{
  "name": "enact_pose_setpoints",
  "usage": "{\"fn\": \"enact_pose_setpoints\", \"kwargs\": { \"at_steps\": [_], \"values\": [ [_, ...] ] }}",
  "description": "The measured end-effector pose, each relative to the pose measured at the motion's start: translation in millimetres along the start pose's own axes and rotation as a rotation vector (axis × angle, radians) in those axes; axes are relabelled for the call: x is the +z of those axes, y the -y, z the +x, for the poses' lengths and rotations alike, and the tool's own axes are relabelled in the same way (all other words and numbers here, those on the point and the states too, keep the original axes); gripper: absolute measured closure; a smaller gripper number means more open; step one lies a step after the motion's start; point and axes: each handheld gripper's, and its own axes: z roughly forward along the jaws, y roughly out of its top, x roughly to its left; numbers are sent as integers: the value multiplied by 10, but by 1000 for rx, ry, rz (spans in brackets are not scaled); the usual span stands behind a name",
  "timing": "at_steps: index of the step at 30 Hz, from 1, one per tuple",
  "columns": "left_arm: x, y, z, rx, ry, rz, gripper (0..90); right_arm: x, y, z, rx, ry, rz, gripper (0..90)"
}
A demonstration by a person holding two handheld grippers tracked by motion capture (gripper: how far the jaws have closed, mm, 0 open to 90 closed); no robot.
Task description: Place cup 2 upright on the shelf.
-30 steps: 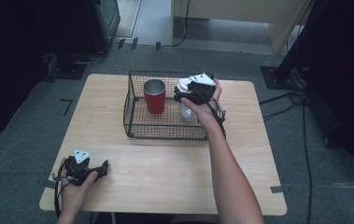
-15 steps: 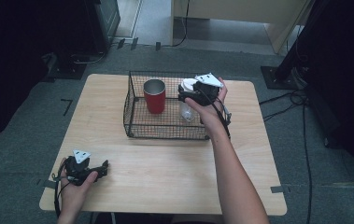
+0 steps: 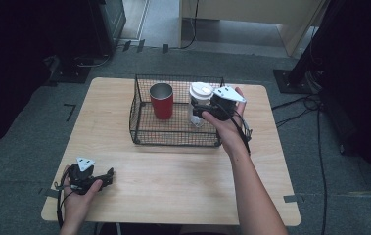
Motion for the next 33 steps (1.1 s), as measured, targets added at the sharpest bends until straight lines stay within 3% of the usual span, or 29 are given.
{"fn": "enact_pose_setpoints", "kwargs": {
  "at_steps": [9, 14, 22, 33],
  "values": [
    [0, 0, -3, 1, 0, 0, 82, -314, 111, -30, 15, -15, -22, 25],
    [0, 0, -2, 3, 0, 0, 82, -470, 213, -99, -39, 33, -11, 25],
    [1, 1, -3, 3, -1, 0, 82, -719, 362, -309, 17, 47, -42, 25],
    [0, 1, -3, 3, -1, 0, 82, -1113, 605, -513, 27, 56, -54, 24]
  ]
}}
